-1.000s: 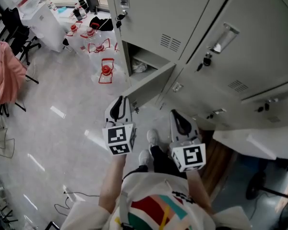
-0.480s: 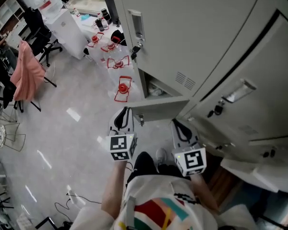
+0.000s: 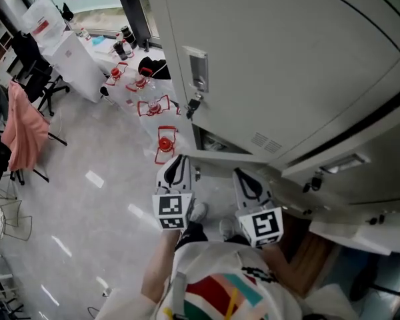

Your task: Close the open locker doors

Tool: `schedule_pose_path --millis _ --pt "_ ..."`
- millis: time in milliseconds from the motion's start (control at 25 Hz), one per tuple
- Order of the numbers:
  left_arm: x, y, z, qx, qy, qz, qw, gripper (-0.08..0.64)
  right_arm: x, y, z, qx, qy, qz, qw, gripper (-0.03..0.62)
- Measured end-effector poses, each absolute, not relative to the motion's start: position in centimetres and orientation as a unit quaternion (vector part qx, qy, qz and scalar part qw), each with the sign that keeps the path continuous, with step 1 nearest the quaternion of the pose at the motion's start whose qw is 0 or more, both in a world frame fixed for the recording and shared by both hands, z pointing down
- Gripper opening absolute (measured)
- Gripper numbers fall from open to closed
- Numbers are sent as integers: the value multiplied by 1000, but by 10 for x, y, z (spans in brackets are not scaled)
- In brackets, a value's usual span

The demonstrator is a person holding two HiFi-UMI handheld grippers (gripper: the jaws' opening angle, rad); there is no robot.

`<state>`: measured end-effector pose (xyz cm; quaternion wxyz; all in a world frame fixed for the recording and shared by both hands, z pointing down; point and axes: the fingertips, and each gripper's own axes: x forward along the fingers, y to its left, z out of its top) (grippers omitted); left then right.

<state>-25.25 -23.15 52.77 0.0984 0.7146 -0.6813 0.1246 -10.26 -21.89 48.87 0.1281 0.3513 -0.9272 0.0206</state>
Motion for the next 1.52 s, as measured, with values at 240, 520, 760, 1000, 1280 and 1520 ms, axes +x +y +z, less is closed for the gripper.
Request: schedule_pose_path --millis 240,520,760,1000,1280,1520 --pt "-257 -269 524 749 -645 128 86 43 -124 -236 484 376 -917 21 129 6" --pt "-257 -298 524 770 -620 121 94 43 -122 -247 486 421 -897 36 129 6" --pt "-265 -311 520 763 -630 109 93 44 -112 -257 483 453 -881 41 128 6" --pt "-255 -309 516 781 -610 107 86 44 -110 -256 485 465 -874 42 132 6" --pt "-236 -309 528 797 -585 117 96 44 -109 -244 488 469 -871 50 136 6" --pt "-233 -313 531 797 -584 120 98 43 -94 -238 489 488 -860 55 139 6"
